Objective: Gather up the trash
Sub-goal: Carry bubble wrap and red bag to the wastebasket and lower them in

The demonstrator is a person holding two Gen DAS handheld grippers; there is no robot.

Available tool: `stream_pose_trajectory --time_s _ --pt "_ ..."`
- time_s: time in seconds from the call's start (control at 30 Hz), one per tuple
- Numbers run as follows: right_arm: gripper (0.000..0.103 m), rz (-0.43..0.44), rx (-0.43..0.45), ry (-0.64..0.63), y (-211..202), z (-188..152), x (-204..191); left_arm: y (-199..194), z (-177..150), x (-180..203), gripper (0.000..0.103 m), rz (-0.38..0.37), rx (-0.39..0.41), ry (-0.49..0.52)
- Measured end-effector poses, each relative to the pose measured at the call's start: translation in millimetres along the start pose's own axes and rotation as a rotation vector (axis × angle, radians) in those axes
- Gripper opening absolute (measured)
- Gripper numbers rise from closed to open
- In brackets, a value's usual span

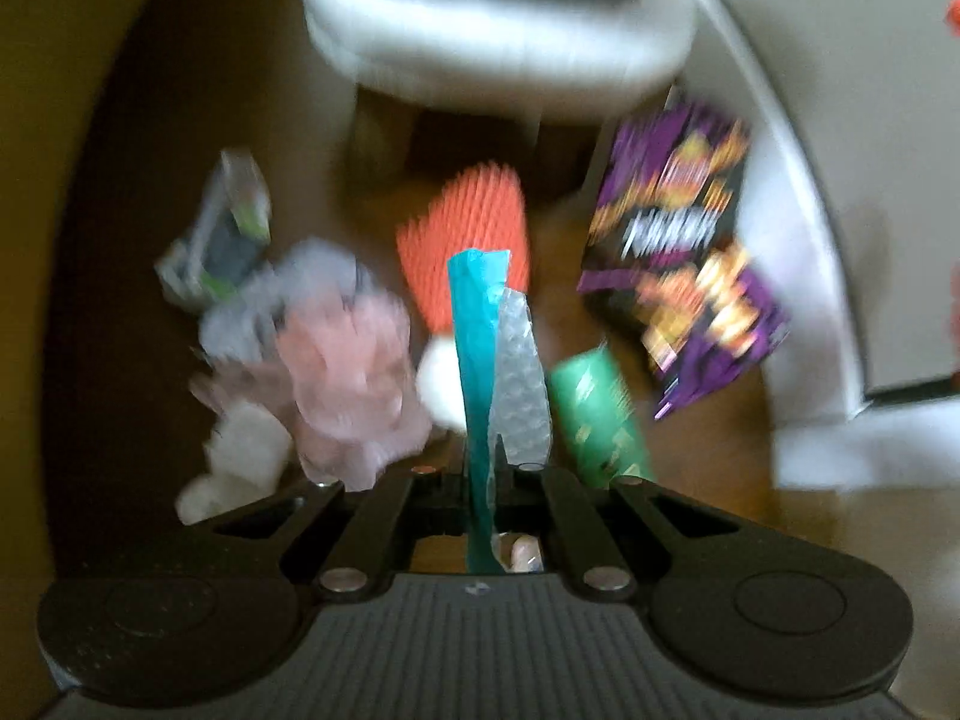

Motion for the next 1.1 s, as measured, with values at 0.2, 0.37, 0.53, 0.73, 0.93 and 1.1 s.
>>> stream_pose_trajectory --time_s 0.2,0.37,0.53,0.73,0.93,1.1 --pt "0.044 0.005 0.101 -0.012 -25.8 26.8 0.7 -90.3 31.0 25.7 0.004 -0.004 0.200 0.034" --pt "0.044 -0.002 0.187 -0.039 -45.1 56.1 6.3 -158.8 52.5 47.5 0.004 0.004 0.354 0.075" --pt "0.044 0.000 0.297 -0.055 -64.2 105.9 12.9 -219.7 79.7 64.7 0.004 -0.017 0.490 0.108" --pt "0.044 -0.020 0.401 -0.128 -70.2 171.6 13.1 -271.4 123.2 83.3 0.004 -0.009 0.620 0.143" --pt "0.044 -0.039 0.418 -0.185 -46.3 224.0 10.8 -301.9 167.6 94.0 0.004 0.037 0.726 0.160" --pt "0.044 -0.036 0.371 -0.184 -18.3 248.8 13.7 -300.1 203.9 92.8 0.004 0.055 0.734 0.144"
Point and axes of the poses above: each gripper's, at about its wrist camera, not at the fingertips, and y roughly the way its jaws point, x to its right, z to its top, the point moved 3 cm from there along y, roughly the way its jaws point, and after that the axes turned 5 degrees about -z, right-handed, at the moved point
